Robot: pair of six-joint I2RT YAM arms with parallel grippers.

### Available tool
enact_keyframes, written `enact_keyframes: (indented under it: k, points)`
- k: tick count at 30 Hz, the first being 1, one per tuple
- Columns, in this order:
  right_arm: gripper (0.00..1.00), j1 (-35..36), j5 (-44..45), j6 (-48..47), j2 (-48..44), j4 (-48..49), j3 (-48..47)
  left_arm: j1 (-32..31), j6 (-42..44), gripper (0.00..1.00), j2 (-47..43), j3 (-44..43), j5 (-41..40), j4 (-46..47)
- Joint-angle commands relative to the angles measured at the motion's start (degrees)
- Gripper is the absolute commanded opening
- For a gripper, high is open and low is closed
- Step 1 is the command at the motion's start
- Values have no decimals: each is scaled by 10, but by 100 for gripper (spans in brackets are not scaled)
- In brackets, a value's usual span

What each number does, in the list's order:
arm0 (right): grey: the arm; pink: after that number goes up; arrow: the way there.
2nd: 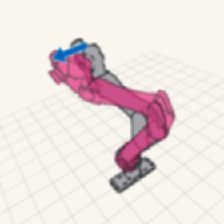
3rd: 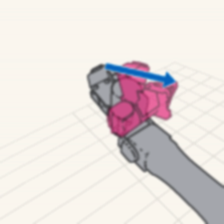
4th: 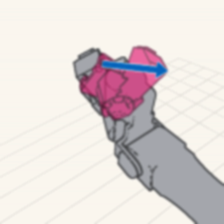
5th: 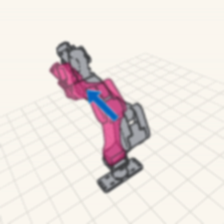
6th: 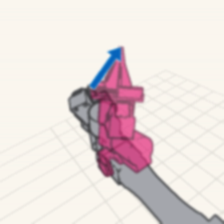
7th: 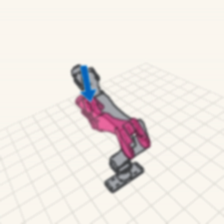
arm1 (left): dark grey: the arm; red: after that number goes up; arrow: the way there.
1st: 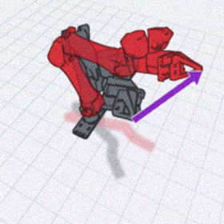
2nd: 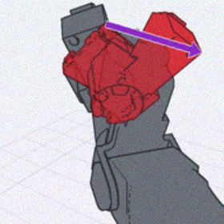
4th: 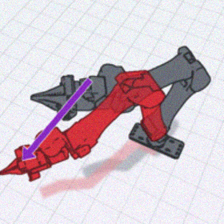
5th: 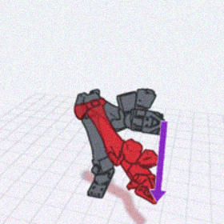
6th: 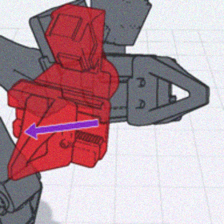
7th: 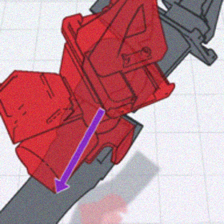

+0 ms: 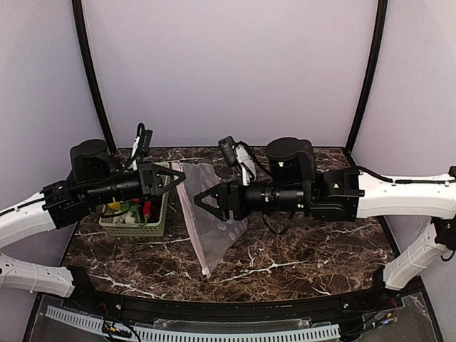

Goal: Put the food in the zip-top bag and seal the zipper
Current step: Pass from the right arm to the left, then pass from the left arm to the right

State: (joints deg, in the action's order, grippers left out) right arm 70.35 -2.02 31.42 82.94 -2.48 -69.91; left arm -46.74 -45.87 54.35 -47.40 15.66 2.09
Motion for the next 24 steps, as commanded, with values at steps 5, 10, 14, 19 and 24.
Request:
enact_keyframes:
  k: [5,10,14,19,24]
  points:
    - [60,31,46,12,28,-34,-4,3,1,1,-21,14,3,5]
    - [68,47,33,3,41,-36,-13,3,7,1,-24,10,-6,-3]
    - [66,53,43,7,53,-45,-19,2,9,1,-24,7,-7,-8]
    - [55,55,62,21,71,-58,-36,2,10,1,-22,6,-7,-8]
    - [44,56,81,27,77,-66,-44,2,11,1,-17,1,-4,-9]
